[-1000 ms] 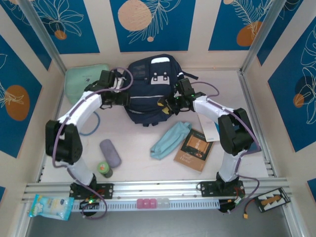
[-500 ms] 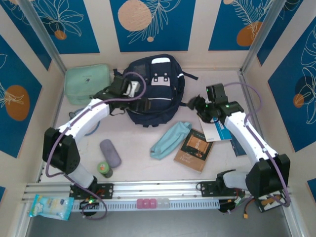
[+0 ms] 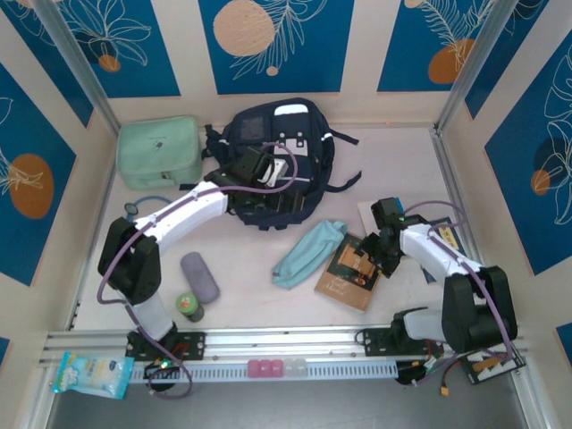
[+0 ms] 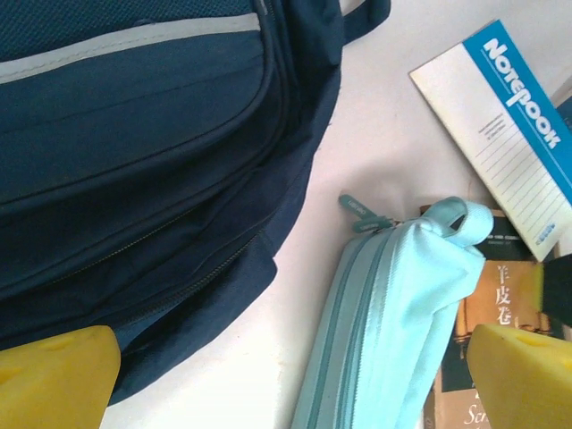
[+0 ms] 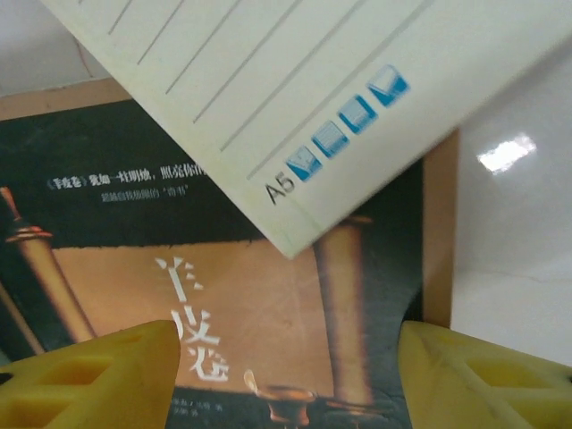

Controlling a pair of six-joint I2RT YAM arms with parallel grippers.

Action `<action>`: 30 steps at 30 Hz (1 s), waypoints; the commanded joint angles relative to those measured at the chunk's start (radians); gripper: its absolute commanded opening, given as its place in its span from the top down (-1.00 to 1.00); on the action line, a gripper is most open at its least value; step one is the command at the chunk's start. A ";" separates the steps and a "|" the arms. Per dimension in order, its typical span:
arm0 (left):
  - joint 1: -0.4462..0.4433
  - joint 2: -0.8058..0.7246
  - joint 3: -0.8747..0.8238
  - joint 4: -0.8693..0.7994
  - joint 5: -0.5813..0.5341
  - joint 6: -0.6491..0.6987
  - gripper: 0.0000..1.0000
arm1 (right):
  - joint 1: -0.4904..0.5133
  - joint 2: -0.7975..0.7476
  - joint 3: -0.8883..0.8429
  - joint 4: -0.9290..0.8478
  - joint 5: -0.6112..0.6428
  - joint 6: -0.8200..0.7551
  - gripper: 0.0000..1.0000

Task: Pack books, pencil case, and school supplies into a backpack

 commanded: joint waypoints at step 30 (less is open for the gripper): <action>-0.328 0.356 0.284 -0.067 0.030 -0.442 -0.15 | -0.158 -0.042 -0.063 0.135 -0.151 -0.147 -0.03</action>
